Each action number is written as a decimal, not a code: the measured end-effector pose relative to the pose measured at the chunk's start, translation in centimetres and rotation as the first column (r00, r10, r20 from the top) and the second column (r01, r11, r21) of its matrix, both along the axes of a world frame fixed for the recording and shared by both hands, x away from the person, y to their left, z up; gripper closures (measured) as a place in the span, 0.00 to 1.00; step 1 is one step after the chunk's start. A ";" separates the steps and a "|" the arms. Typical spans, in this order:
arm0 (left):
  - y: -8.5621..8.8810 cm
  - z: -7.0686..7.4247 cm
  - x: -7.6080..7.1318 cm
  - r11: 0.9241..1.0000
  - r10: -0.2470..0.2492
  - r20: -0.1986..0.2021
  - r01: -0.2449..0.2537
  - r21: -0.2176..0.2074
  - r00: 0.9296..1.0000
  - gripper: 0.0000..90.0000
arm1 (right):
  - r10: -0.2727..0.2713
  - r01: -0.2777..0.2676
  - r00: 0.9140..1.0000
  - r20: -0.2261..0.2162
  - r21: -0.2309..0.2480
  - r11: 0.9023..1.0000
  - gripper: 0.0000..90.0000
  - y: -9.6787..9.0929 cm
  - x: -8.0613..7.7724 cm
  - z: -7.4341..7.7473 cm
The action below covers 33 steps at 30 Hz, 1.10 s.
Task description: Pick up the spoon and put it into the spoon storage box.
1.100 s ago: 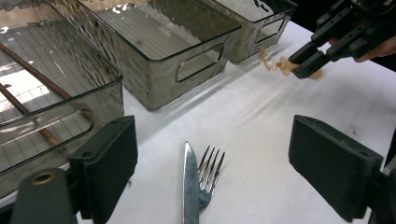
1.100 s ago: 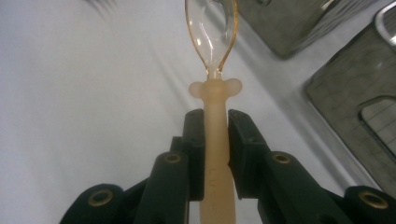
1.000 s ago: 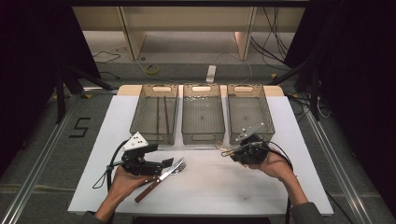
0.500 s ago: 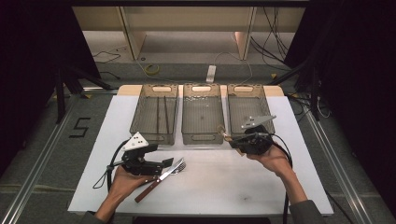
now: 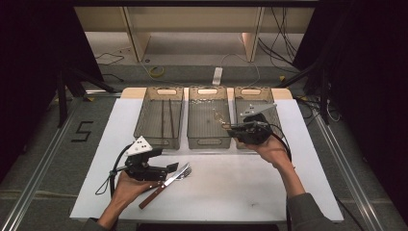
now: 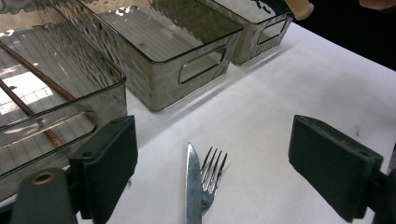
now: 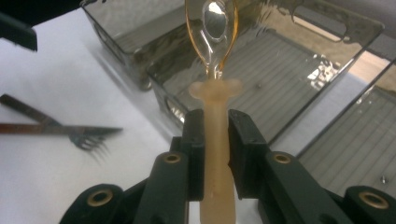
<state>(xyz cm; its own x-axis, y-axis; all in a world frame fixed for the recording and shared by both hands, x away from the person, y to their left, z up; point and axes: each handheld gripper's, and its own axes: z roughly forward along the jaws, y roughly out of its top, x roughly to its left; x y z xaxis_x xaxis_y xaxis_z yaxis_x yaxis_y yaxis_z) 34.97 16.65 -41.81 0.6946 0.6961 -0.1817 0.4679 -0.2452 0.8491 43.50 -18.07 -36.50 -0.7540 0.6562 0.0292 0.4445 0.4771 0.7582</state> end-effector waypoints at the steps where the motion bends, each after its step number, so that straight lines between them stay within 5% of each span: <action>1: 0.0 0.0 0.0 1.000 -0.001 -0.001 0.001 0.001 1.000 0.17 | -0.004 0.004 1.000 0.003 0.001 1.000 0.87 0.2 0.2 0.1; 16: 0.0 0.0 0.0 1.000 -0.003 0.000 0.003 -0.001 1.000 0.17 | -0.060 0.060 0.998 -0.010 0.014 0.998 0.86 3.8 4.0 0.7; 33: 0.0 0.0 0.0 1.000 -0.005 0.003 0.005 -0.001 1.000 0.17 | -0.158 0.161 0.985 -0.067 0.032 0.986 0.86 4.9 7.3 -0.8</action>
<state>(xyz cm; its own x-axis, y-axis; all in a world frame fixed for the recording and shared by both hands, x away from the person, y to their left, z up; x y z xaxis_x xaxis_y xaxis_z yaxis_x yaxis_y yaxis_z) 34.93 16.63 -41.79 0.6982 0.6928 -0.1803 0.4645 -0.2467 0.8505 50.77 -13.18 -37.29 -0.6354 0.7656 0.1004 0.5607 0.3681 0.7417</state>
